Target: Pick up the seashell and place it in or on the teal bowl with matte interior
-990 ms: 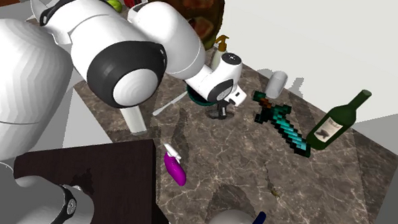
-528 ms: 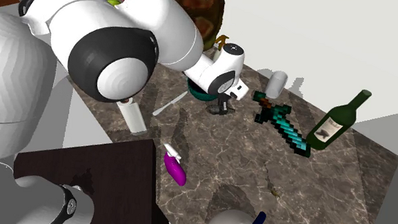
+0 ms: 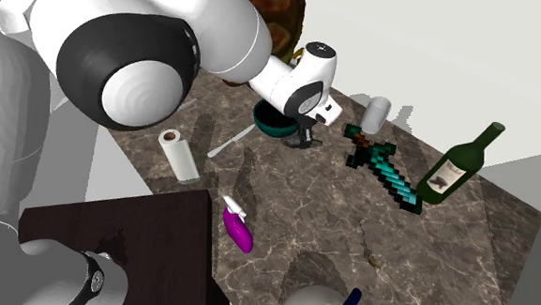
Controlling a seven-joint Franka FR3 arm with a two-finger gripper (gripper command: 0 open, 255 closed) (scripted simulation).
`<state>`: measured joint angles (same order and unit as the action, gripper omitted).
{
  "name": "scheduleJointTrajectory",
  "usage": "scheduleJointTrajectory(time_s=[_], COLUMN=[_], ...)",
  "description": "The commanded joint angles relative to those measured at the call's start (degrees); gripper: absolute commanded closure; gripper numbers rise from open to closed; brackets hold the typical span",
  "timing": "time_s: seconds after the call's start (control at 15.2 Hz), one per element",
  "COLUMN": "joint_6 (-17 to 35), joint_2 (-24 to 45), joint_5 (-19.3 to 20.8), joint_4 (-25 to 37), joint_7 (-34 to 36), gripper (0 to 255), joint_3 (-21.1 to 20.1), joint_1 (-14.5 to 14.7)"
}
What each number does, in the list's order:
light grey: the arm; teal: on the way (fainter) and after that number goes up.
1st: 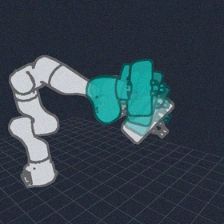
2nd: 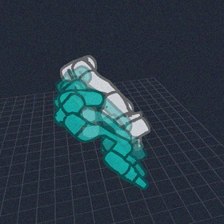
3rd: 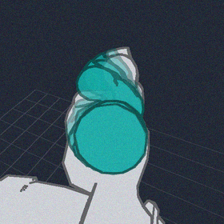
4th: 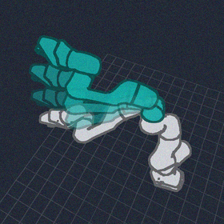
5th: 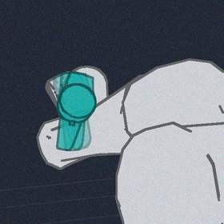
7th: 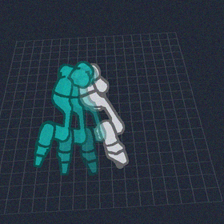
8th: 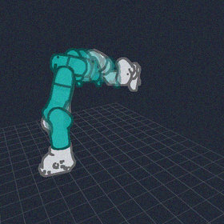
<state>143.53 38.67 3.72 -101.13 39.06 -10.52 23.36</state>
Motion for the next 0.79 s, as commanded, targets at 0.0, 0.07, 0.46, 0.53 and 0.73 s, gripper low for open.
scheduleJointTrajectory(time_s=[0.0, 0.07, 0.46, 0.53, 0.73], joint_6=[-1.1, -1.6, -4.7, -5.2, -6.8], joint_2=[-1.2, -1.8, -5.0, -5.5, -7.0], joint_5=[-0.2, -0.3, -0.8, -0.9, -1.1], joint_4=[-0.1, -0.2, -0.3, -0.3, -0.1], joint_7=[0.0, 0.0, -0.1, -0.1, -0.2], gripper=[255, 255, 255, 255, 255], joint_3=[-0.2, -0.3, -0.7, -0.8, -1.0], joint_1=[-0.1, -0.1, -0.5, -0.6, -0.7])
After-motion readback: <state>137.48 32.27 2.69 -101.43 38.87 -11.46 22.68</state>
